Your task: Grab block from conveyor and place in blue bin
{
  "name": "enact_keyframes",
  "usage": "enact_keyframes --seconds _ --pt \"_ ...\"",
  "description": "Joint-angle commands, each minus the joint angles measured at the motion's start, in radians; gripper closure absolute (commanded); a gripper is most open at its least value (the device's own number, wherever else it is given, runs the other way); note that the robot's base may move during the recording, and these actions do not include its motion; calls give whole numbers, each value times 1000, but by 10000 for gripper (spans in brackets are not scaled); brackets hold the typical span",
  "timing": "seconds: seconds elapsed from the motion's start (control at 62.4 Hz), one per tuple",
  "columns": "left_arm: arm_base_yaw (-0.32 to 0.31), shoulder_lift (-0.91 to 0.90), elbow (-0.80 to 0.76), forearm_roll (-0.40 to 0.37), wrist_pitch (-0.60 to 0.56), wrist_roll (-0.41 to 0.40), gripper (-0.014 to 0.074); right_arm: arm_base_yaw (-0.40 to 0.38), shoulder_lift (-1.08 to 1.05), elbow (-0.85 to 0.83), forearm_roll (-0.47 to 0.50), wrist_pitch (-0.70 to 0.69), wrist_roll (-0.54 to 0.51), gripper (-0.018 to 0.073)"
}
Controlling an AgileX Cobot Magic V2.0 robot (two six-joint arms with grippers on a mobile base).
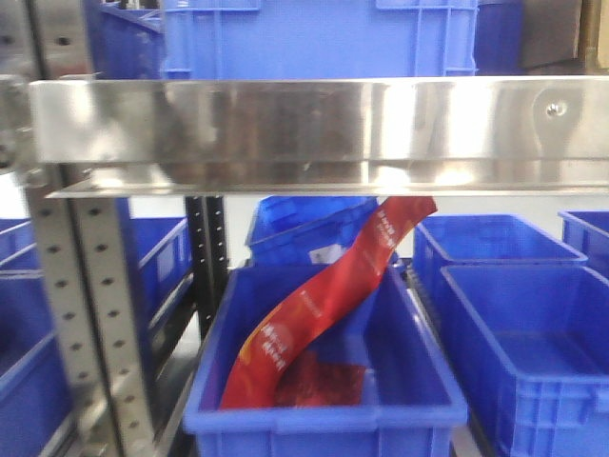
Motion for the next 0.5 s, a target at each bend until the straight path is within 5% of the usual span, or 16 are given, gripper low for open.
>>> enact_keyframes --seconds 0.0,0.481 --pt "-7 -3 -3 -8 -20 3 708 -1 -4 3 -2 -26 -4 721" --pt "-7 -3 -3 -8 -20 3 708 -1 -4 3 -2 -26 -4 721"
